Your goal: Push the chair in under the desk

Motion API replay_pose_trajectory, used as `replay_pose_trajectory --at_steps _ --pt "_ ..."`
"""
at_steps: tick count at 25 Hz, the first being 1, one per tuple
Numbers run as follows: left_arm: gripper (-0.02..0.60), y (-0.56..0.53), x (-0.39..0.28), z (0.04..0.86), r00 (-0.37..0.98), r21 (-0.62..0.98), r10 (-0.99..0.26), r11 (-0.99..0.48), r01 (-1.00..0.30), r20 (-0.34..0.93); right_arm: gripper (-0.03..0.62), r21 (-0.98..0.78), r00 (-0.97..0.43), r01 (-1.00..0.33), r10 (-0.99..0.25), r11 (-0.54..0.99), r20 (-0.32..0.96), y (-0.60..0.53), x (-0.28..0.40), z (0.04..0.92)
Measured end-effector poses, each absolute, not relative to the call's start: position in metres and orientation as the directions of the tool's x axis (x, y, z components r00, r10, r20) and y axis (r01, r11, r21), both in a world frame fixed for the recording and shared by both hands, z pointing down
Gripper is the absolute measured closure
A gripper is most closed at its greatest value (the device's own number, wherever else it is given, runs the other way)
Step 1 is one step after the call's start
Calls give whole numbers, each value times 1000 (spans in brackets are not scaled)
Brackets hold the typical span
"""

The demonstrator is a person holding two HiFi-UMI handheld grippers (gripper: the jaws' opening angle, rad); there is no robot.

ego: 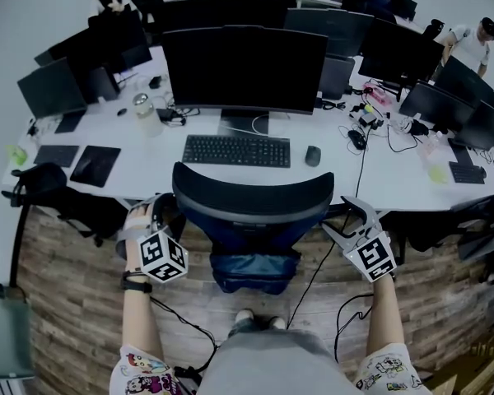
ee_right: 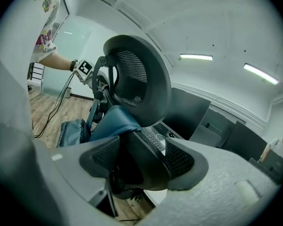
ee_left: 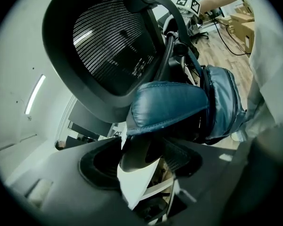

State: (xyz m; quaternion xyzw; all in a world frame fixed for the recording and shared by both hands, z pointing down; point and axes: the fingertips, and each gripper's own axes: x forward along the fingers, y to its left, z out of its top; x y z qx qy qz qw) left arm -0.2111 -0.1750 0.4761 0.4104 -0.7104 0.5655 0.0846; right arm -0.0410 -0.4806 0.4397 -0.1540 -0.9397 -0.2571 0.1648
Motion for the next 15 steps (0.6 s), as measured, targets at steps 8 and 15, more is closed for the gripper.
replay_pose_trajectory --at_steps 8,15 --pt "314 -169 -199 469 -667 -753 -483 25 -657 567 296 475 -911 325 136 818 390 -470 -27 437" --pt "314 -164 -172 464 -673 -760 -502 46 -648 543 296 439 -938 263 121 859 326 -439 -8 433"
